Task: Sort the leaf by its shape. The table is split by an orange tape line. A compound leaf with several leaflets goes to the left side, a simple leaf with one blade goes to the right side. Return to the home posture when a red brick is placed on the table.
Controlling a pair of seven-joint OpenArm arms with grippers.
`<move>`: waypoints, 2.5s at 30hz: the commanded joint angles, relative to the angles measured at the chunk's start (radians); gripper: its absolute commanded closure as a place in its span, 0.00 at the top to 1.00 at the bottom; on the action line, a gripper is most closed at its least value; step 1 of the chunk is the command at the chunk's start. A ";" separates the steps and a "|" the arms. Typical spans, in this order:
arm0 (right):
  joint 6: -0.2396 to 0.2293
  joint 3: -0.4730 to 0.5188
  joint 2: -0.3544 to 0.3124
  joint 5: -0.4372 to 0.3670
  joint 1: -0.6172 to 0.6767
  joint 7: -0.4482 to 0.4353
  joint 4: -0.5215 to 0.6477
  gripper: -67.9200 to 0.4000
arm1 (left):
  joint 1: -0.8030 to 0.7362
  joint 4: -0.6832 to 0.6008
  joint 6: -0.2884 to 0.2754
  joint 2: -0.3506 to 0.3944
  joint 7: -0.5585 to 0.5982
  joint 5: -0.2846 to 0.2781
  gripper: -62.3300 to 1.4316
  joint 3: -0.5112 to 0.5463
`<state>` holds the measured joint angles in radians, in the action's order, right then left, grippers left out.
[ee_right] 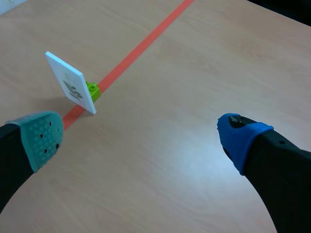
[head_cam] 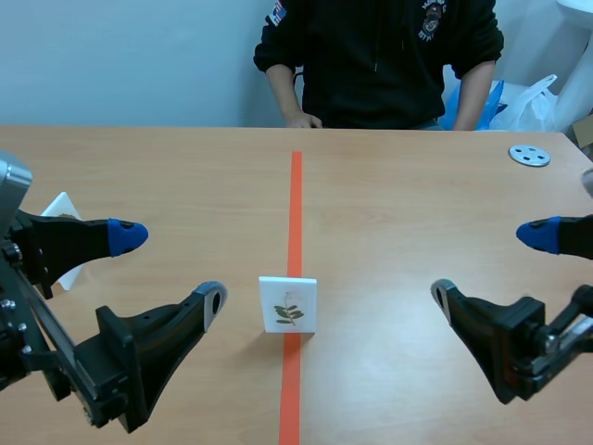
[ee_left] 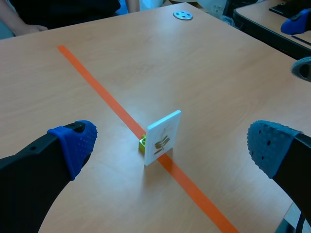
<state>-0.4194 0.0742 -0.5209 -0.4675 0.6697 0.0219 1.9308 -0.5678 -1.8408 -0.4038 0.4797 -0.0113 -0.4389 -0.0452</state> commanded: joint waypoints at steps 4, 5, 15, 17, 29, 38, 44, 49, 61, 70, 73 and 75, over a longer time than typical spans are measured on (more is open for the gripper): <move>-0.001 -0.063 0.000 -0.003 -0.075 -0.016 -0.033 1.00 | 0.003 -0.004 -0.002 0.000 0.014 -0.012 1.00 0.006; -0.005 -0.079 0.000 0.000 -0.091 -0.017 -0.048 1.00 | 0.003 -0.004 -0.002 0.000 0.014 -0.012 1.00 0.006; -0.023 -0.263 0.004 0.107 -0.266 -0.029 -0.185 0.97 | 0.003 -0.004 -0.002 0.000 0.014 -0.012 1.00 0.006; -0.023 -0.297 0.018 0.145 -0.308 -0.029 -0.217 0.95 | 0.003 -0.004 -0.002 0.000 0.014 -0.012 1.00 0.006; -0.028 -0.504 0.140 0.249 -0.565 -0.090 -0.515 0.95 | 0.003 -0.004 -0.002 0.000 0.014 -0.012 1.00 0.006; -0.027 -0.616 0.248 0.321 -0.695 -0.143 -0.707 0.87 | 0.003 -0.004 -0.002 0.000 0.014 -0.012 1.00 0.006; -0.014 -0.678 0.288 0.369 -0.735 -0.148 -0.772 0.74 | 0.003 -0.004 -0.002 0.000 0.014 -0.008 1.00 0.006; -0.013 -0.693 0.297 0.394 -0.736 -0.153 -0.785 0.59 | 0.003 -0.004 -0.002 0.000 0.014 0.017 1.00 0.006; -0.011 -0.693 0.296 0.394 -0.732 -0.153 -0.785 0.20 | 0.003 -0.004 -0.002 0.000 0.014 0.018 1.00 0.006; -0.012 -0.683 0.291 0.393 -0.731 -0.171 -0.771 0.03 | 0.003 -0.004 -0.002 0.000 0.014 0.018 1.00 0.006; -0.017 -0.655 0.284 0.388 -0.727 -0.170 -0.737 0.03 | 0.003 -0.004 -0.002 0.000 0.014 0.018 1.00 0.006; -0.016 -0.623 0.277 0.377 -0.718 -0.160 -0.693 0.03 | 0.003 -0.004 -0.002 0.000 0.014 0.018 1.00 0.006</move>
<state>-0.4347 -0.5724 -0.2291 -0.0723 -0.0372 -0.1291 1.1877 -0.5678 -1.8408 -0.4038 0.4797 -0.0113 -0.4122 -0.0452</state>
